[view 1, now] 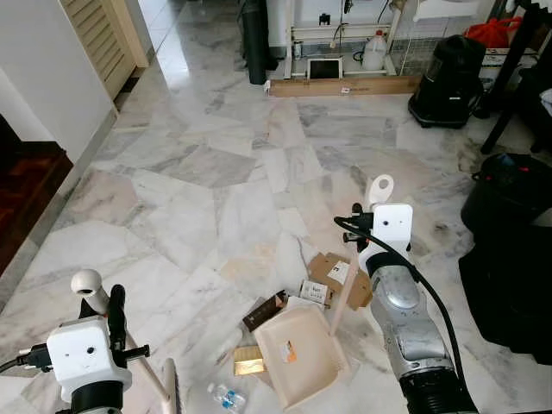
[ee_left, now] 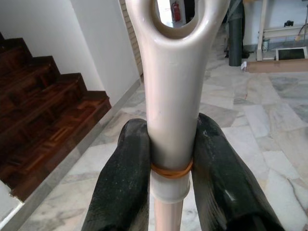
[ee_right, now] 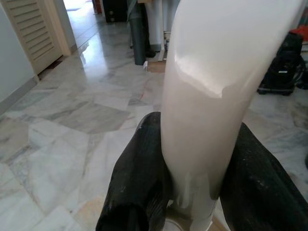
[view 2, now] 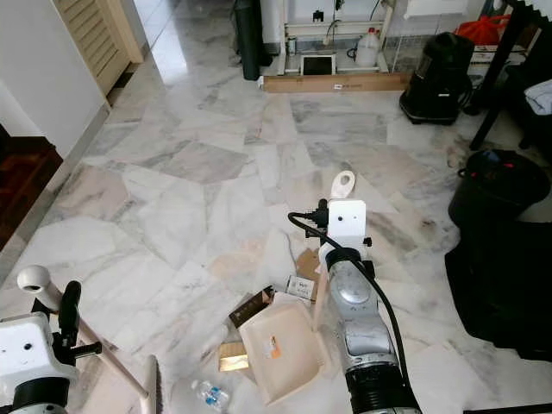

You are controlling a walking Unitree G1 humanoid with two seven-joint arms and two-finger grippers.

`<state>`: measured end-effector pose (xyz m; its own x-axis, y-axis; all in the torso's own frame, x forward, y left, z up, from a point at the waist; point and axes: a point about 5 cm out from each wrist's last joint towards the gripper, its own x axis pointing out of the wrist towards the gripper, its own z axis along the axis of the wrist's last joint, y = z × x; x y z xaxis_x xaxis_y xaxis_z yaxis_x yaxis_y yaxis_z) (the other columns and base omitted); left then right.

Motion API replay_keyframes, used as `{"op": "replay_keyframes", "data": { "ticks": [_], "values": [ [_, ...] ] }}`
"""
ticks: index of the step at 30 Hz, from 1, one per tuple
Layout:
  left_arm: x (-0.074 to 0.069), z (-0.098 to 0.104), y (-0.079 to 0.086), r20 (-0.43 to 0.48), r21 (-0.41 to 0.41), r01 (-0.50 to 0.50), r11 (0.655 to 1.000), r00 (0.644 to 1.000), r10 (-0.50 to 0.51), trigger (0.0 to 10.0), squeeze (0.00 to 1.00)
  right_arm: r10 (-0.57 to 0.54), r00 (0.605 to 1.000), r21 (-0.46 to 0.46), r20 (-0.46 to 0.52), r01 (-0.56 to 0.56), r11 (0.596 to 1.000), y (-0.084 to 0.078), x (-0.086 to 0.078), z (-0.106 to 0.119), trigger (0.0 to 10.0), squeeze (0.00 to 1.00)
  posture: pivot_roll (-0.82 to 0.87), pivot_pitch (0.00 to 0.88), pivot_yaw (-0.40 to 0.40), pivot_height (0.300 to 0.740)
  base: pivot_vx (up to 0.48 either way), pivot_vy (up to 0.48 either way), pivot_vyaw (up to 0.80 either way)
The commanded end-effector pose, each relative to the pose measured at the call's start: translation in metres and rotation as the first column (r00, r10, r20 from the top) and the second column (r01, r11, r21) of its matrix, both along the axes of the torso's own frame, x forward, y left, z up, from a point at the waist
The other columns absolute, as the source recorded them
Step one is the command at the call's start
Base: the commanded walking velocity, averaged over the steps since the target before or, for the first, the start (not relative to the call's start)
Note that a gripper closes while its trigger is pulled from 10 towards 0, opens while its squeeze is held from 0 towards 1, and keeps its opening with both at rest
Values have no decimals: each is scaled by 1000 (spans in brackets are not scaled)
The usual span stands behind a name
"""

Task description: Sweep floor

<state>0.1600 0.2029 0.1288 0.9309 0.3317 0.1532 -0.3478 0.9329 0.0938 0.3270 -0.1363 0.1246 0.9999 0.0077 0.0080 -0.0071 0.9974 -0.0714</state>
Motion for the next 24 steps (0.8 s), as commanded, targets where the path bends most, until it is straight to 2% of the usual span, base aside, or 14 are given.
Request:
{"op": "replay_keyframes", "data": {
  "ticks": [1, 11, 24],
  "values": [
    [-2, 5, 3, 24, 29, -18, 999, 1000, 17, 10000, 0, 16, 1000, 15, 21, -17, 1000, 5, 1, 4, 10000, 0, -39, 127, 82, 740, 0, 0, 0],
    [-1, 5, 2, 30, 27, -14, 1000, 999, 13, 10000, 0, 15, 1000, 12, 24, -15, 1000, 4, 2, 3, 10000, 0, -40, 116, 80, 740, 0, 0, 0],
    [0, 5, 2, 36, 26, -16, 1000, 999, 15, 10000, 0, 24, 999, 12, 31, -24, 1000, 5, 3, 4, 10000, 0, -39, 120, 78, 740, -291, 0, 0]
  ]
}}
